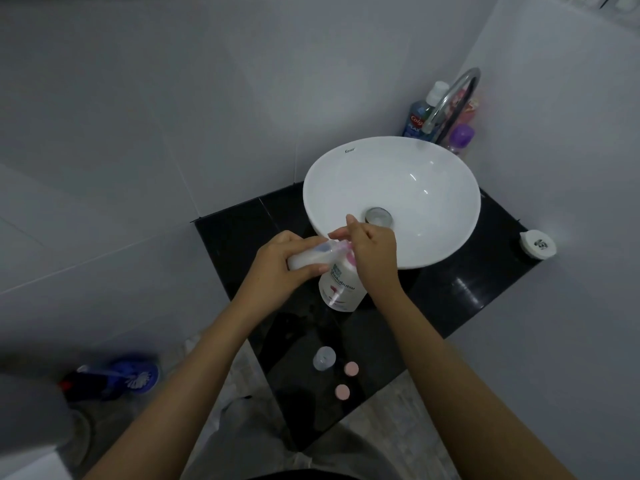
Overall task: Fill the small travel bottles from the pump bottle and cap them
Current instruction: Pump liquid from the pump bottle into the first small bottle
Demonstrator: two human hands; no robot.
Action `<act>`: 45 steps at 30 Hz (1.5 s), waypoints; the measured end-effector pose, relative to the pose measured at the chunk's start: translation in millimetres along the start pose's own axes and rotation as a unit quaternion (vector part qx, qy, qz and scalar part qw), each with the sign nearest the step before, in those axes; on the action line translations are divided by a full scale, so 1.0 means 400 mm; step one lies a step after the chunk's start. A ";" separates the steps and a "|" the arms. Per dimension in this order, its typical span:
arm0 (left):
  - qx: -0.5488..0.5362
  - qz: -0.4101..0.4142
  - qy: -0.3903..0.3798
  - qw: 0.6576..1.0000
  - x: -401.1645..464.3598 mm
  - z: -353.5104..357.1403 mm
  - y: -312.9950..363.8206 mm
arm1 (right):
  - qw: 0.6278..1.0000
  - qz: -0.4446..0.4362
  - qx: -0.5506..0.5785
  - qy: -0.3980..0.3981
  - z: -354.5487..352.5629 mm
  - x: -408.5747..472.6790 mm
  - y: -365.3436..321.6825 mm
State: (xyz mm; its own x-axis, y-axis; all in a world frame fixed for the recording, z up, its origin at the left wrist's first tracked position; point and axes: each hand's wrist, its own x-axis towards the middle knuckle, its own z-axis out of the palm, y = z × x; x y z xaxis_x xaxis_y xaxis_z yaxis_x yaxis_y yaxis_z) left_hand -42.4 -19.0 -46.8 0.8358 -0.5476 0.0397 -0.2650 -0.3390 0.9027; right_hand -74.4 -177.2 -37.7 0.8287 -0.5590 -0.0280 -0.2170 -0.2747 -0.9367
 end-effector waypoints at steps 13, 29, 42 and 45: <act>0.008 0.011 0.006 1.000 0.004 -0.012 0.017 | 1.000 -0.002 0.019 0.000 -0.014 0.007 -0.023; 0.007 0.007 0.003 1.000 0.004 -0.017 0.024 | 0.999 0.000 0.040 0.003 -0.013 -0.002 -0.027; 0.003 0.005 0.002 1.000 0.003 -0.027 0.032 | 1.000 -0.003 0.008 -0.020 -0.020 0.006 -0.029; 0.001 0.004 0.011 1.000 0.003 -0.022 0.035 | 1.000 -0.001 0.027 0.006 -0.012 0.001 -0.031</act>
State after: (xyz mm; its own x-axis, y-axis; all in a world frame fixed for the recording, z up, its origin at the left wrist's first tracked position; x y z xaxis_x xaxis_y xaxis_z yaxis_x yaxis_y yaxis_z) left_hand -40.9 -17.5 -30.3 0.8447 -0.5324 0.0558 -0.2716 -0.3365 0.9017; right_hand -73.6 -177.8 -24.4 0.8226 -0.5682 -0.0227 -0.1875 -0.2333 -0.9542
